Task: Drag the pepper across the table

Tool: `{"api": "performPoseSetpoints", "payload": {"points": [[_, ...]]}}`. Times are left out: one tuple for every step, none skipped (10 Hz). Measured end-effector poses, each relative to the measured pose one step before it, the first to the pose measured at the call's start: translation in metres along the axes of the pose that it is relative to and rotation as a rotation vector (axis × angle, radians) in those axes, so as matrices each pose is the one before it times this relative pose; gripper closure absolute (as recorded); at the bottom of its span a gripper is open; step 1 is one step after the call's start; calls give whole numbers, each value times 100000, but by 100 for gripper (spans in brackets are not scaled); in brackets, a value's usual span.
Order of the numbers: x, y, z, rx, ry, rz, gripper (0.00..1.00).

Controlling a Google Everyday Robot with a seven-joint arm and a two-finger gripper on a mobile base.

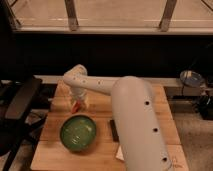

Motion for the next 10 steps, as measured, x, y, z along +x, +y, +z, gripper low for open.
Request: {"api": "performPoseSetpoints", "payload": {"points": [[243, 439, 6, -254, 275, 259, 42], [174, 325, 68, -215, 41, 188, 43], [-120, -430, 101, 138, -52, -440, 43], [-87, -324, 79, 78, -19, -385, 43], [104, -103, 71, -40, -4, 65, 44], [245, 134, -98, 79, -209, 18, 53], [358, 537, -82, -207, -27, 82, 63], [197, 496, 20, -230, -147, 45, 69], [39, -127, 30, -233, 15, -344, 73], [-105, -449, 23, -4, -220, -217, 73]]}}
